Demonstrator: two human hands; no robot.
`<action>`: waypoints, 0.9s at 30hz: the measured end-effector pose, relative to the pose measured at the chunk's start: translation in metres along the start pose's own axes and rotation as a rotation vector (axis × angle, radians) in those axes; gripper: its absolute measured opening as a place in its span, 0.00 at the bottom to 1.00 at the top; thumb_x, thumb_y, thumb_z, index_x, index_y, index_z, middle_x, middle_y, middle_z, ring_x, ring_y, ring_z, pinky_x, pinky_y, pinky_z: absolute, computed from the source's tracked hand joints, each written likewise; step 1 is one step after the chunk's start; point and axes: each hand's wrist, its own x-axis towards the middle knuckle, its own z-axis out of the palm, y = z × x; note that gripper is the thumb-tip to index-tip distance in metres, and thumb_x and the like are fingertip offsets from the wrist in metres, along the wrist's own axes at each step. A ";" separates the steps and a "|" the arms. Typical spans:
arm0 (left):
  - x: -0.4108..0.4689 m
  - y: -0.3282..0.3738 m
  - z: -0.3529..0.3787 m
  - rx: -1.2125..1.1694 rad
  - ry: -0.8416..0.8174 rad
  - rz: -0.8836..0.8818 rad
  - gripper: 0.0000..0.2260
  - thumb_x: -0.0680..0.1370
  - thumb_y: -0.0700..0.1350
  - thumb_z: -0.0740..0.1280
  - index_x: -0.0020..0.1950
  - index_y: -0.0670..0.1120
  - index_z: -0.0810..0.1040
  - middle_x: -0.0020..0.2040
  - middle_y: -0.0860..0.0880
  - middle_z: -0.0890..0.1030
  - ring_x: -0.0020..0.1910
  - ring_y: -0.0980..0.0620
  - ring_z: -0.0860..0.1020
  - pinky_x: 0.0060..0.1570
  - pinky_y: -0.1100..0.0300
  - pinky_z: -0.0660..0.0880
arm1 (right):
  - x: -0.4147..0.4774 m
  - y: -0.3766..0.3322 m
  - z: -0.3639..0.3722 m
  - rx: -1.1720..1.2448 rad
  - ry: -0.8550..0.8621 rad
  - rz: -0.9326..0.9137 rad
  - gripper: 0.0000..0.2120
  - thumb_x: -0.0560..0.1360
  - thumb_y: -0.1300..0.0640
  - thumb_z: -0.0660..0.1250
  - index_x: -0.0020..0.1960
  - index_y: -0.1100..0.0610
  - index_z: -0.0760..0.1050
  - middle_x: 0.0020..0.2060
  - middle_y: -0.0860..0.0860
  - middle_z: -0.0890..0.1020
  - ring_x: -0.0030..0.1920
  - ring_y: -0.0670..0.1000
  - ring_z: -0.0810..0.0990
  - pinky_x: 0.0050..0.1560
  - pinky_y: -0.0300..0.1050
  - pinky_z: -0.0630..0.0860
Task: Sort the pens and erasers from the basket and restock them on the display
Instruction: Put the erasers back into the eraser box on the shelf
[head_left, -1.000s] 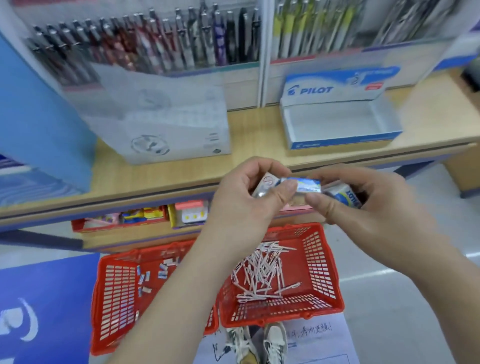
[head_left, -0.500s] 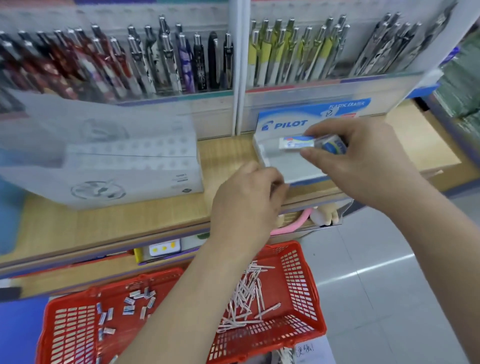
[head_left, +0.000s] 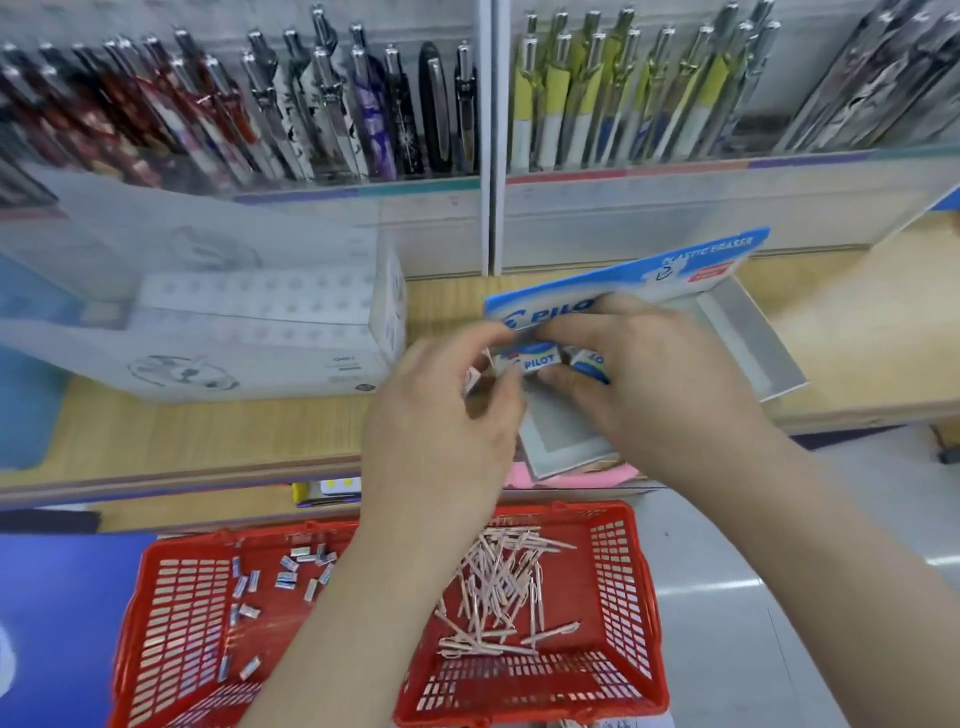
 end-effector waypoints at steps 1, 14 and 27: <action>0.005 -0.001 0.003 0.029 0.010 -0.013 0.09 0.74 0.48 0.69 0.53 0.57 0.80 0.46 0.57 0.79 0.45 0.60 0.76 0.46 0.67 0.70 | -0.001 0.000 0.001 -0.016 0.015 -0.002 0.16 0.74 0.42 0.64 0.60 0.41 0.76 0.52 0.48 0.79 0.52 0.55 0.78 0.47 0.51 0.77; 0.009 0.010 0.011 0.079 0.088 -0.158 0.16 0.69 0.50 0.72 0.50 0.55 0.68 0.43 0.58 0.78 0.43 0.57 0.77 0.42 0.58 0.72 | -0.003 0.003 0.006 -0.089 0.099 0.112 0.10 0.73 0.41 0.67 0.47 0.47 0.77 0.42 0.49 0.72 0.46 0.57 0.77 0.37 0.44 0.63; 0.018 0.013 0.018 0.106 0.022 -0.241 0.13 0.70 0.50 0.68 0.54 0.57 0.80 0.45 0.57 0.81 0.46 0.56 0.78 0.45 0.56 0.75 | -0.003 -0.001 0.016 -0.148 0.243 0.117 0.13 0.72 0.41 0.68 0.44 0.50 0.80 0.40 0.51 0.79 0.37 0.60 0.79 0.31 0.43 0.63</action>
